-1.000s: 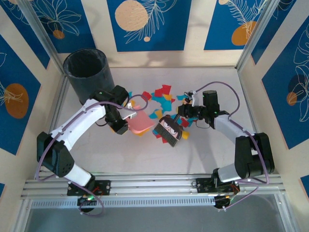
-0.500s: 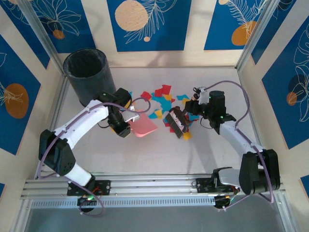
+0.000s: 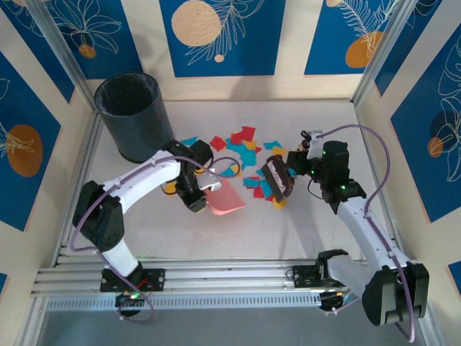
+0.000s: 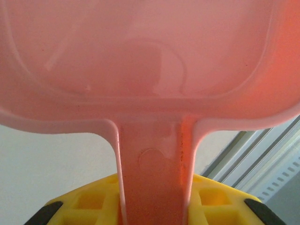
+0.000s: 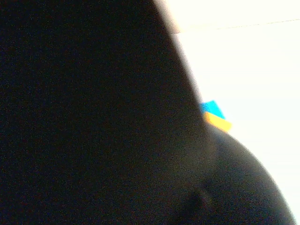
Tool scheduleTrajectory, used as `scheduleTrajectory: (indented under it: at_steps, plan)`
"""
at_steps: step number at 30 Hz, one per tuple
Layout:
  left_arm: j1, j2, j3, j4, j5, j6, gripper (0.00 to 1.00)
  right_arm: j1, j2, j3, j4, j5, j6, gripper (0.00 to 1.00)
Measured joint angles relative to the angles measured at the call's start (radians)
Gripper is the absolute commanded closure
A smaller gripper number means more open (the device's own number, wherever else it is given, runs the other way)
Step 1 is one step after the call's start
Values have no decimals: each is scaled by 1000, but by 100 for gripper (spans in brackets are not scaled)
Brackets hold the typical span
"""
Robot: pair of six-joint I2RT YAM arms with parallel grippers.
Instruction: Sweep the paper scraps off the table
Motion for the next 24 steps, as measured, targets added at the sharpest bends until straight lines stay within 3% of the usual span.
scheduleTrajectory:
  at_steps: [11, 24]
  plan:
    - [-26, 83, 31, 2, 0, 0, 100, 18, -53, 3, -118, 235, -55, 100]
    - [-31, 219, 134, 20, -1, 2, 100, 26, 14, 5, -121, 212, -77, 100]
